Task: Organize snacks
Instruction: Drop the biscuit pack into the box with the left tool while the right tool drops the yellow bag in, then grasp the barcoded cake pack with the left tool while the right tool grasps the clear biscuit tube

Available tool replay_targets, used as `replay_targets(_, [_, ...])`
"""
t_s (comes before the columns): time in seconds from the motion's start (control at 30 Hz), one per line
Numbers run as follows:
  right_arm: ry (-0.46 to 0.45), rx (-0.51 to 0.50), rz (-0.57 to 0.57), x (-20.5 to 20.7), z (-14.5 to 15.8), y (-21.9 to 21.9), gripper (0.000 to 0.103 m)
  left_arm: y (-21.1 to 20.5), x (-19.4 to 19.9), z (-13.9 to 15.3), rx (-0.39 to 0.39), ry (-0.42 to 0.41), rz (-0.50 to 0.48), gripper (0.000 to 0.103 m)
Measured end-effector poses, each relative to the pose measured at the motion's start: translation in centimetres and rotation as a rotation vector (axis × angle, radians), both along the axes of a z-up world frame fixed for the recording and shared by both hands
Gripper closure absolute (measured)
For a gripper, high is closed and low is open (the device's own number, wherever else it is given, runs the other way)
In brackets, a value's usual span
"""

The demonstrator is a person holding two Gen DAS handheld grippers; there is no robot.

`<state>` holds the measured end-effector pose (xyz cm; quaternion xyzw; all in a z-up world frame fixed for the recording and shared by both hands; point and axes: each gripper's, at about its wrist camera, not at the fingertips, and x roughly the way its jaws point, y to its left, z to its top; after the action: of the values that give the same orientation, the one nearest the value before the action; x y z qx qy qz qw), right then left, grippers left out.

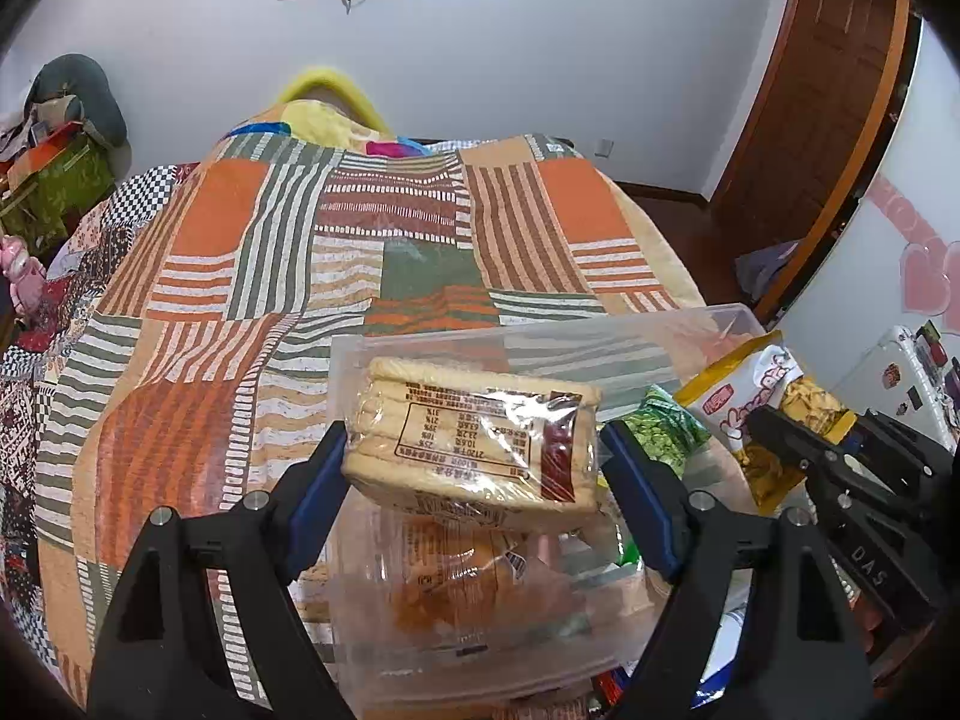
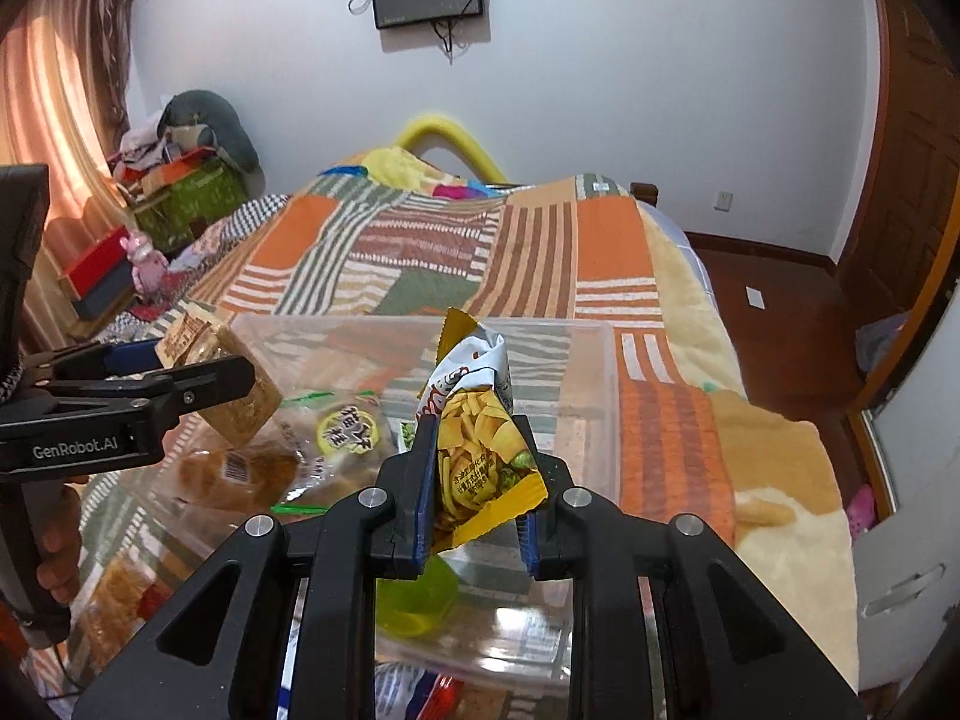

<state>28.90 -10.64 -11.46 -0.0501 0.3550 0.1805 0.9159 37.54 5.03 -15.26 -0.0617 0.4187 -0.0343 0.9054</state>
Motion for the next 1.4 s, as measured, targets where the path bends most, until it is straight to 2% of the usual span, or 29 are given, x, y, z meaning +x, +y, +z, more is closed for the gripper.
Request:
replay_targets(0.17, [0.005,-0.024,0.014,-0.2,-0.3,0.2,0.081,-0.3,-0.2,0.0,0.021,-0.025,-0.014,0.02])
replay_targets(0.4, [0.003,-0.014,0.012,-0.7,0.9,-0.4,0.079,0.2,-2.0,2.7,0.004,-0.084,-0.027,0.019])
replay_targets(0.53, [-0.022,0.012,0.027,-2.3,2.6,-0.7,0.07,0.8,-4.4,4.9,0.002,-0.127,-0.029,0.017])
replay_targets(0.8, [-0.053,0.056,0.062,-6.2,4.7,-1.2,0.065,2.2,-10.4,7.2,0.031,-0.163,-0.053,0.012])
replay_targets(0.87, [-0.054,0.07,0.07,-7.4,4.9,-1.2,0.059,2.6,-11.9,7.0,0.042,-0.152,-0.056,0.012])
replay_targets(1.1, [-0.023,0.063,0.096,-10.4,3.6,-0.3,0.054,4.2,-16.8,4.7,0.041,-0.103,-0.049,0.012])
replay_targets(1.4, [0.102,0.032,0.114,-13.5,-1.3,1.0,0.054,4.3,-21.3,0.0,0.065,-0.021,-0.072,0.012])
